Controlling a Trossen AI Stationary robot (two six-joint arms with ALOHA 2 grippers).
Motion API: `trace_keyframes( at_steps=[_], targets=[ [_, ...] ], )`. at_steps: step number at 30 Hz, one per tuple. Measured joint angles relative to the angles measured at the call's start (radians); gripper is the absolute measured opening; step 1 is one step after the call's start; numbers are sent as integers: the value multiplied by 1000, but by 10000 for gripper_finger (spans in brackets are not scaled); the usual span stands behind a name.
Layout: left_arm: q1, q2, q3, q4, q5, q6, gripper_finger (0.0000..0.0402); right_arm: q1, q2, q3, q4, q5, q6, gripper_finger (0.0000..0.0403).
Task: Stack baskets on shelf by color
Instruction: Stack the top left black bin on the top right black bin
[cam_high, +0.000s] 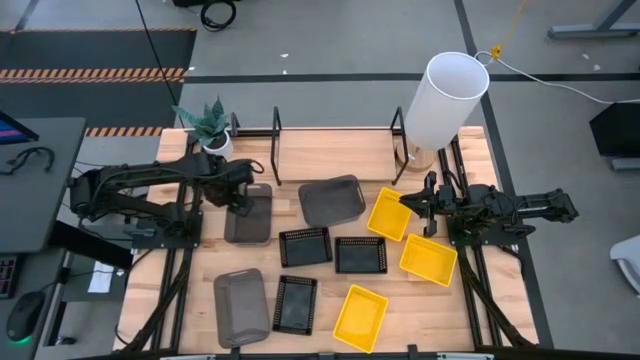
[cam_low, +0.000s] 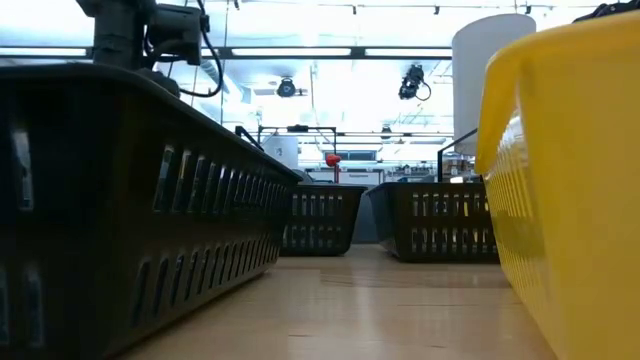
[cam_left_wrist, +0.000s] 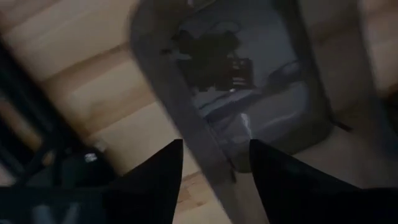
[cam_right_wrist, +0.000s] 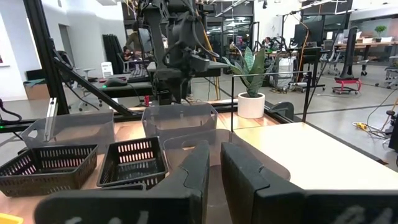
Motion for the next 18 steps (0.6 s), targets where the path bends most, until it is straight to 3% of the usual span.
trace_keyframes(
  at_steps=[7, 18],
  targets=[
    [11, 20, -43, 2, -40, -84, 177, 0, 0, 0, 0, 0, 0, 45],
    [11, 137, -112, 130, -14, -115, 132, 0, 0, 0, 8, 0, 0, 45]
  ],
)
